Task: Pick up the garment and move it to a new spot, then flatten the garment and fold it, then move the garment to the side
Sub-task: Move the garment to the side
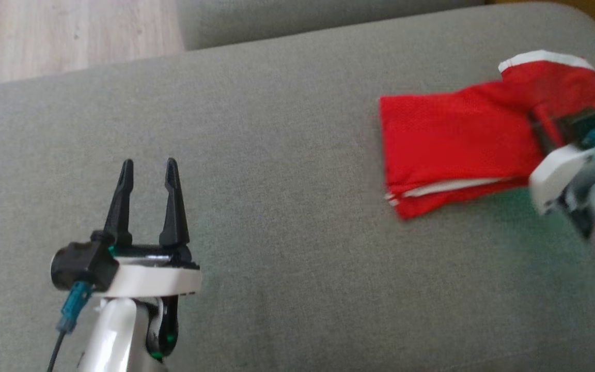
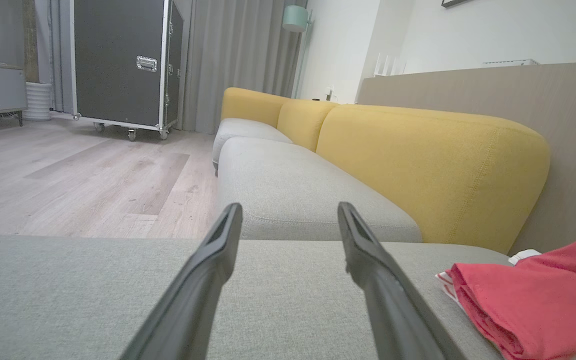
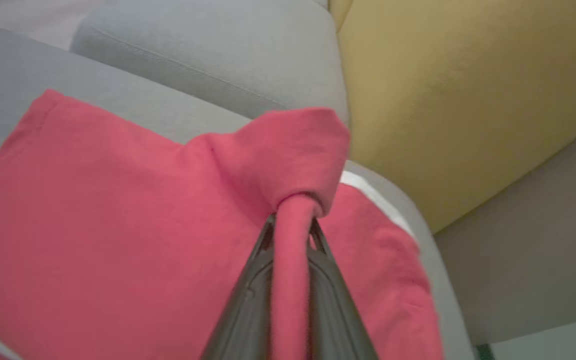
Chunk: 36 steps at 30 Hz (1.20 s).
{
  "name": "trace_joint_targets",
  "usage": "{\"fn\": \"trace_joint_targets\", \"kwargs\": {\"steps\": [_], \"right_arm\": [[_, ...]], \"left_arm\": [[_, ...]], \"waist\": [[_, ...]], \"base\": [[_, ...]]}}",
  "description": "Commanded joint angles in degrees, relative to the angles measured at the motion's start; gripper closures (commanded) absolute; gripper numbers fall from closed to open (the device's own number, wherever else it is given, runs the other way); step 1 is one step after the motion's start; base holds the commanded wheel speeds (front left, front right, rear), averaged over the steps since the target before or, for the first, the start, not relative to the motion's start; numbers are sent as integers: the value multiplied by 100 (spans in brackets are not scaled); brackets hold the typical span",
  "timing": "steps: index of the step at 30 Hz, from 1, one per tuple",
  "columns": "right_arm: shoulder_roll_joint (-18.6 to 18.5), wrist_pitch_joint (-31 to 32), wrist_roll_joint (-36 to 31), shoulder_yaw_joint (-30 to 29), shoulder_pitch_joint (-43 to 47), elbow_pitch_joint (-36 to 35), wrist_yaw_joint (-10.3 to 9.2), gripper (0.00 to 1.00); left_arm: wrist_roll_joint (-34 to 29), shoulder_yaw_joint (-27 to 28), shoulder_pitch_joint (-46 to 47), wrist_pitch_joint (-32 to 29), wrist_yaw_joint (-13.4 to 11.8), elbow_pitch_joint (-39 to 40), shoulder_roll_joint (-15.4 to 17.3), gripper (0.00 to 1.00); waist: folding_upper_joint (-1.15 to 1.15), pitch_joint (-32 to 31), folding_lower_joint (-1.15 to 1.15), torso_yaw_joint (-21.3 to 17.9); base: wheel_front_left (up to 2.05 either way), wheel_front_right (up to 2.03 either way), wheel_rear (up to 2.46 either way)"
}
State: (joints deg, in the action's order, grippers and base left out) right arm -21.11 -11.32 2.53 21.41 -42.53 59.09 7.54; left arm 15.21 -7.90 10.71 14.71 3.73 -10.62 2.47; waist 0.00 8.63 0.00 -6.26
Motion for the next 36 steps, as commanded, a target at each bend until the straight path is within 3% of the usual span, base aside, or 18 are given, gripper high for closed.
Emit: {"fn": "trace_joint_targets", "kwargs": {"steps": [1,8,14,22,29,30,31,36], "right_arm": [[-218,8,35,28,-305,-204,-5,100],[-945,196,-51,-171,-556,-196,-5,100],[-1284,332,-264,-347,-642,-64,-5,100],[-1503,487,-800,-1228,-771,42,-5,100],[-1335,673,-1372,-2189,-646,-40,-5,100],[-1286,677,-1454,-2295,-616,-75,-5,20],[-1229,680,-1529,-2408,-586,-118,-5,0],[-958,674,-1929,-2885,-485,-446,-5,0]], "left_arm": [[-49,171,347,29,1,220,41,0],[-88,120,618,29,74,167,41,0],[-90,95,713,29,113,99,41,0],[-120,130,749,29,135,113,41,0],[-168,164,793,29,157,111,41,0],[-174,167,798,29,161,102,41,0],[-179,171,801,29,166,92,41,0],[-193,213,791,29,184,39,41,0]], "waist": [[0,167,0,-66],[0,479,0,-14],[0,583,0,82],[0,695,0,135],[0,788,0,119],[0,793,0,110],[0,794,0,101],[0,715,0,47]], "base": [[0,0,0],[0,0,0],[0,0,0],[0,0,0],[0,0,0],[0,0,0],[0,0,0],[0,0,0]]}}
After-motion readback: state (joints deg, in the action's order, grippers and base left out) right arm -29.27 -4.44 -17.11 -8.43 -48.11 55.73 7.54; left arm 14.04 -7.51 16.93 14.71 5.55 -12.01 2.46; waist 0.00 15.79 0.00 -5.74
